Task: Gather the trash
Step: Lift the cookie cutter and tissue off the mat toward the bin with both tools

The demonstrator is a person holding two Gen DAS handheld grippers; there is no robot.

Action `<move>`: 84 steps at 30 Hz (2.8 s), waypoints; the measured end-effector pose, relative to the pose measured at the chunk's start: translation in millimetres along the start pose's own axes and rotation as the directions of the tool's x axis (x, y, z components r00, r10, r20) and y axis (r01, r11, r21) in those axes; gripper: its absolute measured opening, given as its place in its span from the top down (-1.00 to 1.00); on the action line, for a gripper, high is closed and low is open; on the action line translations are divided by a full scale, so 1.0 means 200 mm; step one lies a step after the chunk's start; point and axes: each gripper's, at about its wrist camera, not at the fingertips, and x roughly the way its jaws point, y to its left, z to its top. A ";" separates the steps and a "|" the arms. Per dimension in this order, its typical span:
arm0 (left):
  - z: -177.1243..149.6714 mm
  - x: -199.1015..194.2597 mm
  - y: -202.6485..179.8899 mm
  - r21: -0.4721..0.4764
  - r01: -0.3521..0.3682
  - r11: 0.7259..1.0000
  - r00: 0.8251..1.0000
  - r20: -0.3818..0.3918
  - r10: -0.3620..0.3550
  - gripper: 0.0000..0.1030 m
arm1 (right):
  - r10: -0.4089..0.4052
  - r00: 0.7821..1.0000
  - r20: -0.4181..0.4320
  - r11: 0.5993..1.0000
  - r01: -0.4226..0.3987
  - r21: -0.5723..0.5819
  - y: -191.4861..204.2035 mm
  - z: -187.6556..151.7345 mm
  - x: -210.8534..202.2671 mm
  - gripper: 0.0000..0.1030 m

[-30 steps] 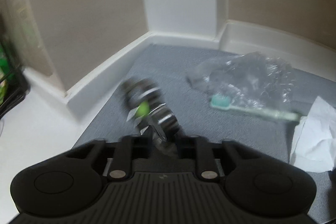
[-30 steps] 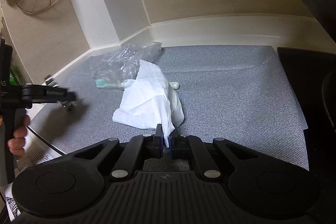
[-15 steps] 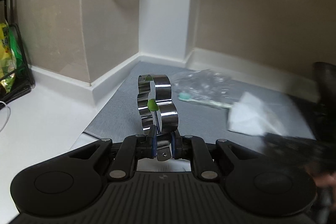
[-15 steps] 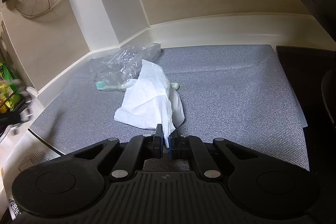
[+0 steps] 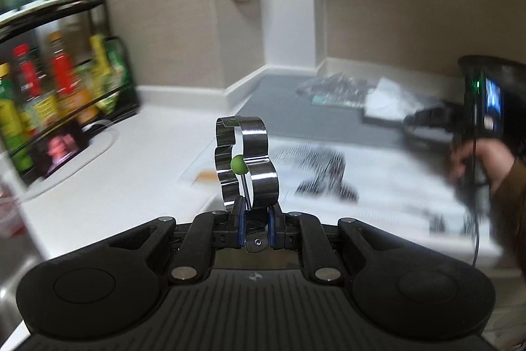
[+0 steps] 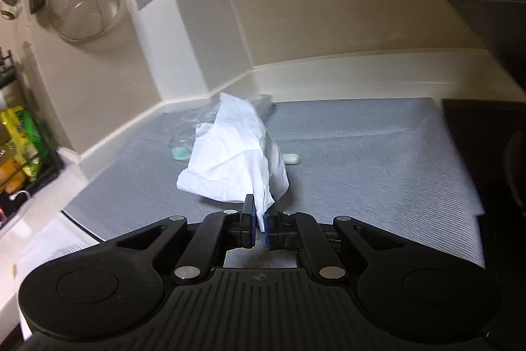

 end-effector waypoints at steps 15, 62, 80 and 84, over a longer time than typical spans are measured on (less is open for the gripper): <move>-0.41 -0.44 0.08 -0.090 -0.007 0.996 1.000 0.012 0.009 0.73 | 0.260 0.965 0.031 0.956 -0.252 -0.152 0.33 -0.35 -0.93 0.90; -0.79 -0.36 0.01 -0.107 -0.114 0.988 0.962 -0.259 0.083 0.73 | 0.263 0.899 -0.349 0.863 -0.381 -0.330 0.66 -1.03 -1.18 0.90; -0.79 -0.35 0.00 -0.107 -0.107 0.989 0.962 -0.262 0.076 0.73 | 0.258 0.895 -0.363 0.864 -0.382 -0.328 0.66 -1.05 -1.16 0.90; -0.79 -0.33 0.01 -0.111 -0.105 0.988 0.960 -0.269 0.072 0.73 | 0.254 0.893 -0.370 0.863 -0.382 -0.329 0.67 -1.04 -1.15 0.90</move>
